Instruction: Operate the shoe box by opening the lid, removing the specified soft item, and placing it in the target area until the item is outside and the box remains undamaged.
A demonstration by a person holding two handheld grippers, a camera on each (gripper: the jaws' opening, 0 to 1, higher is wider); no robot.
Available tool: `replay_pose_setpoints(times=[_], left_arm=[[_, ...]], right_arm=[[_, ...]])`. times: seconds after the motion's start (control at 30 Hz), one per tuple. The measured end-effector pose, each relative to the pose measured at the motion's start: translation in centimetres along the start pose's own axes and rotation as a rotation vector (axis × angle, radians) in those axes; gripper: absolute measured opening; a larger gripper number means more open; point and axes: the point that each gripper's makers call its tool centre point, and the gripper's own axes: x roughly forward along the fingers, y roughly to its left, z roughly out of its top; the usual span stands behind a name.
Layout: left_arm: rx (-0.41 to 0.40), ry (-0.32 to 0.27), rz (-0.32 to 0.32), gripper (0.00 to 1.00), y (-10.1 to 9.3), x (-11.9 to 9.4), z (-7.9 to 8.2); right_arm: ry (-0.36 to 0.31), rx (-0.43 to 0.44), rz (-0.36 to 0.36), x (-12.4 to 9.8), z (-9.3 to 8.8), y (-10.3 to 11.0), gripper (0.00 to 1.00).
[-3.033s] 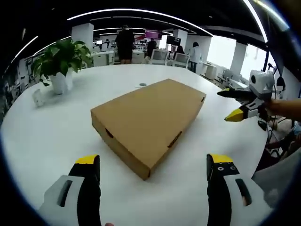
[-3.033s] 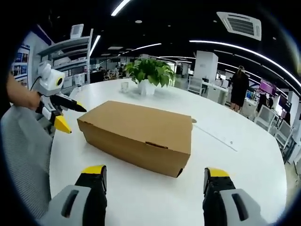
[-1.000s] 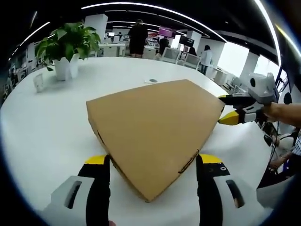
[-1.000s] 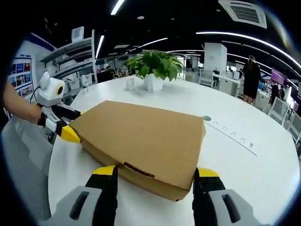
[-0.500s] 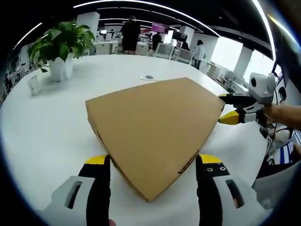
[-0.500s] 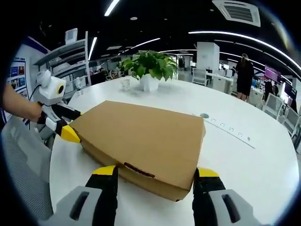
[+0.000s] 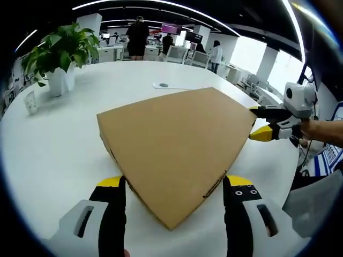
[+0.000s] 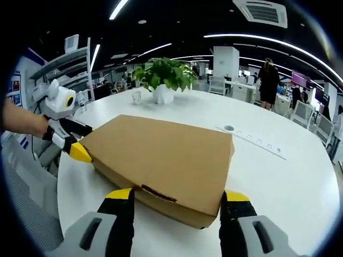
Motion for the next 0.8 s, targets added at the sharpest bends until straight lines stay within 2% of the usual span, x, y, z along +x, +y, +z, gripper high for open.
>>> replay_pose_setpoints(times=[0.4,0.63,0.8], left_arm=[[0.047,0.034,-0.054,0.76,0.9,-0.6,-0.2],[0.07,0.045,-0.084,0.76,1.5,-1.0,-0.4],[0.089,0.059,-0.102,0.76,1.9,-1.5,-0.7]], right_arm=[[-0.012,0.08,-0.045,-0.5,-0.1,1.8,0.63],[-0.018,0.09,-0.072,-0.8,-0.3,2.9,0.63],[-0.006,0.062,-0.079,-1.0,-0.6,3.8,0.61]])
